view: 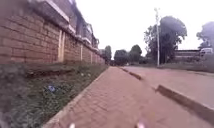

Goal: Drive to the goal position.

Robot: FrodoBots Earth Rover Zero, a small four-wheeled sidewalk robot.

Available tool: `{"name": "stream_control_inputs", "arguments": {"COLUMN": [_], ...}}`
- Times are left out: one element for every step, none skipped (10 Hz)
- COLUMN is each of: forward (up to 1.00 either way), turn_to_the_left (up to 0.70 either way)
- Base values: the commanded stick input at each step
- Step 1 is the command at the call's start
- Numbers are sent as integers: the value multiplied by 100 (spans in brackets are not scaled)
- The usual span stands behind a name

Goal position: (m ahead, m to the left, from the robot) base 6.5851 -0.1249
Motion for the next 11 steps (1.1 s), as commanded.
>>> {"name": "stream_control_inputs", "arguments": {"forward": [70,70,70,70,70,70,70,70,70,70,70], "turn_to_the_left": [0,0,0,0,0,0,0,0,0,0,0]}}
